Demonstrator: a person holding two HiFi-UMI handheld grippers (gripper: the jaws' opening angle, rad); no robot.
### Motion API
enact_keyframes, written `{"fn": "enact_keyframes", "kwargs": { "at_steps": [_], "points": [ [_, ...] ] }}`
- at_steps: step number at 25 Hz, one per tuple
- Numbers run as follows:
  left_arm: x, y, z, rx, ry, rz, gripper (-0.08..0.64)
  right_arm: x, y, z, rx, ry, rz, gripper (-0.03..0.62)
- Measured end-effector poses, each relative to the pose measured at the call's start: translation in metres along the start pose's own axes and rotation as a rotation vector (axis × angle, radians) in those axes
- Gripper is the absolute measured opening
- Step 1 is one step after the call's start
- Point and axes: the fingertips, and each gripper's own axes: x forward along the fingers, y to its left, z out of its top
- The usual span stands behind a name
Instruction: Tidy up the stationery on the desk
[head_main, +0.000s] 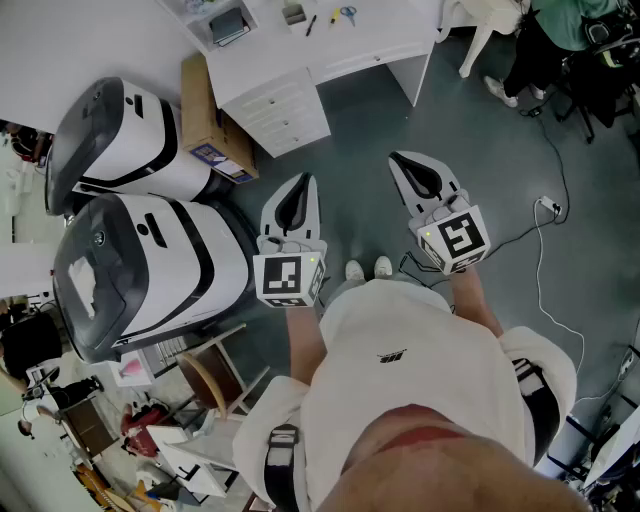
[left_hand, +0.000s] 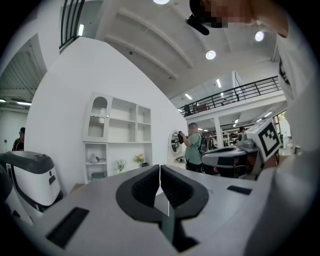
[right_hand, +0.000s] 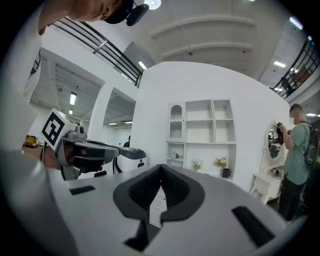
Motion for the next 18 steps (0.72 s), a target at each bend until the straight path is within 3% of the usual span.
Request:
{"fn": "enact_keyframes", "kwargs": {
  "at_steps": [9, 18],
  "points": [
    [0.025, -0.014, -0.005, 0.002, -0.010, 0.004, 0.000, 0.005, -0.024, -0.009, -0.010, -0.008, -0.023, -0.003],
    [0.067, 0.001, -0.009, 0.022, -0.022, 0.007, 0.000, 0.040, -0.049, -0.017, -0.022, -0.009, -0.036, -0.003]
  ]
}}
